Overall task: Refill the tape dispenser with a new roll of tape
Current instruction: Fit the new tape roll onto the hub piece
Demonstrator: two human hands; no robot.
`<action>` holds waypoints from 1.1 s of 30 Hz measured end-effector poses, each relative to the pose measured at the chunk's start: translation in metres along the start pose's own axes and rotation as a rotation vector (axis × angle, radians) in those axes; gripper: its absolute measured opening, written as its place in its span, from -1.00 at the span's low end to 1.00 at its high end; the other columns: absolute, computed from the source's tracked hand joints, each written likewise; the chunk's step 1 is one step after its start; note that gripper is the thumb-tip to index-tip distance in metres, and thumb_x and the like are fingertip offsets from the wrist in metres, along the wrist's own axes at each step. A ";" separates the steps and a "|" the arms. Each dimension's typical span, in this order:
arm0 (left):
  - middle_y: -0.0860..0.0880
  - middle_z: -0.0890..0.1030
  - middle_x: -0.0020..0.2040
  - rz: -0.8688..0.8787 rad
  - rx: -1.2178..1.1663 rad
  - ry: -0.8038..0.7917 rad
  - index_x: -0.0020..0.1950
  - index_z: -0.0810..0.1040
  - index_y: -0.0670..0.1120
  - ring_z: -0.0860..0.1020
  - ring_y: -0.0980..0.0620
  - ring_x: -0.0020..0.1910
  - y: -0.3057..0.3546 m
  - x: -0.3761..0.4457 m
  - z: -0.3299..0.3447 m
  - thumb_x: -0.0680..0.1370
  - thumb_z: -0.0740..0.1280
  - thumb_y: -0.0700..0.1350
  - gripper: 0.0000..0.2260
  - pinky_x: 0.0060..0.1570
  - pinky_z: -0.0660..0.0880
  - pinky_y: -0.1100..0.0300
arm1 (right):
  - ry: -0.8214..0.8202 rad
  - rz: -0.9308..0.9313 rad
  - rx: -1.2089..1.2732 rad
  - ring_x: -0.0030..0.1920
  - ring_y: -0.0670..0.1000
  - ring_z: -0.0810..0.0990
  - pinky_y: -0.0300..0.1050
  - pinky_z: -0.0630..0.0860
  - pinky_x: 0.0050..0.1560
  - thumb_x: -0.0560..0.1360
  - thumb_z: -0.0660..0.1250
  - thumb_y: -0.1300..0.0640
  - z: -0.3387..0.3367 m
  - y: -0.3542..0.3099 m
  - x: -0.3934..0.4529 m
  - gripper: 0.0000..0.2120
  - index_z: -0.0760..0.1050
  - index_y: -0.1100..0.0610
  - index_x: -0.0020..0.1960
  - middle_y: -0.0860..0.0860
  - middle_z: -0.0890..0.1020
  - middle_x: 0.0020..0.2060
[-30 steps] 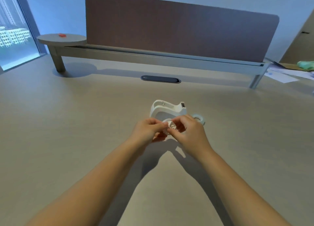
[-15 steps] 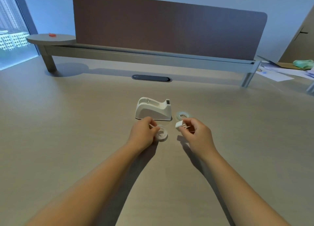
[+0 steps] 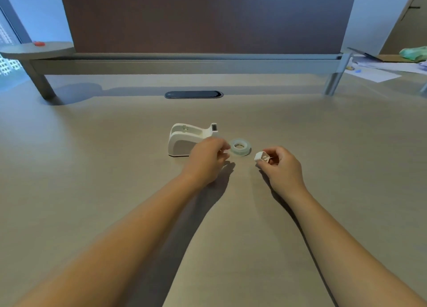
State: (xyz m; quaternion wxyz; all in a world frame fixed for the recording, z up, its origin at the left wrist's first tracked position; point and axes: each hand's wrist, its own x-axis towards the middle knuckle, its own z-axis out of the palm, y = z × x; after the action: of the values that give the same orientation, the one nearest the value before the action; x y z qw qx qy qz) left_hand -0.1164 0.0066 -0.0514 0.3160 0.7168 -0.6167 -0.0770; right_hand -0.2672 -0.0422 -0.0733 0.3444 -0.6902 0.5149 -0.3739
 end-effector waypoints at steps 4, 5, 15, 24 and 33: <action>-0.18 0.44 0.28 0.134 0.136 -0.085 0.21 0.44 -0.20 0.38 -0.13 0.25 0.015 0.023 0.023 0.49 0.20 -0.20 -0.70 0.14 0.19 0.24 | 0.015 0.019 0.002 -0.09 0.09 0.56 0.16 0.55 0.00 0.41 0.33 0.11 -0.002 0.005 0.006 -0.89 0.44 -0.04 -0.11 0.07 0.60 -0.03; -0.19 0.42 0.30 0.148 0.183 -0.088 0.20 0.44 -0.22 0.36 -0.14 0.27 0.017 0.027 0.029 0.49 0.19 -0.22 -0.70 0.17 0.19 0.23 | 0.016 0.019 0.003 -0.08 0.09 0.57 0.17 0.55 0.00 0.41 0.34 0.11 -0.002 0.006 0.007 -0.89 0.43 -0.05 -0.12 0.07 0.60 -0.03; -0.23 0.45 0.21 0.096 0.282 -0.068 0.06 0.52 -0.29 0.40 -0.17 0.17 0.017 0.045 0.045 0.48 0.17 -0.25 -0.77 0.16 0.28 0.14 | 0.049 0.037 0.043 -0.08 0.06 0.58 0.18 0.56 0.00 0.38 0.35 0.09 -0.003 0.008 0.008 -0.90 0.45 -0.08 -0.19 0.01 0.62 -0.09; -0.08 0.51 -0.25 -0.450 -1.114 -0.118 -0.20 0.48 -0.14 0.53 0.10 -0.29 0.020 0.003 0.001 0.53 0.16 -0.14 -0.83 -0.21 0.51 0.29 | 0.126 -0.038 0.187 -0.22 -0.15 0.51 -0.34 0.54 -0.23 0.45 0.32 0.11 -0.006 -0.012 -0.008 -0.95 0.45 -0.01 -0.12 0.02 0.57 -0.13; -0.15 0.52 -0.20 -0.475 -1.369 -0.121 -0.16 0.49 -0.16 0.40 -0.01 -0.24 -0.002 -0.028 -0.021 0.53 0.11 -0.14 -0.80 -0.32 0.36 0.22 | 0.022 -0.204 0.262 -0.05 0.00 0.53 -0.06 0.54 0.04 0.44 0.34 0.20 0.029 -0.049 -0.031 -0.69 0.45 0.14 0.17 0.04 0.54 -0.05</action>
State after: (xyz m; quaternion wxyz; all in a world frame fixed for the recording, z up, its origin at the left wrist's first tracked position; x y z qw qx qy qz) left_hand -0.1109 0.0408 -0.0436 0.6338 0.4673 -0.2744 -0.5519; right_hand -0.2258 0.0020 -0.0506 0.3860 -0.6841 0.3927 -0.4784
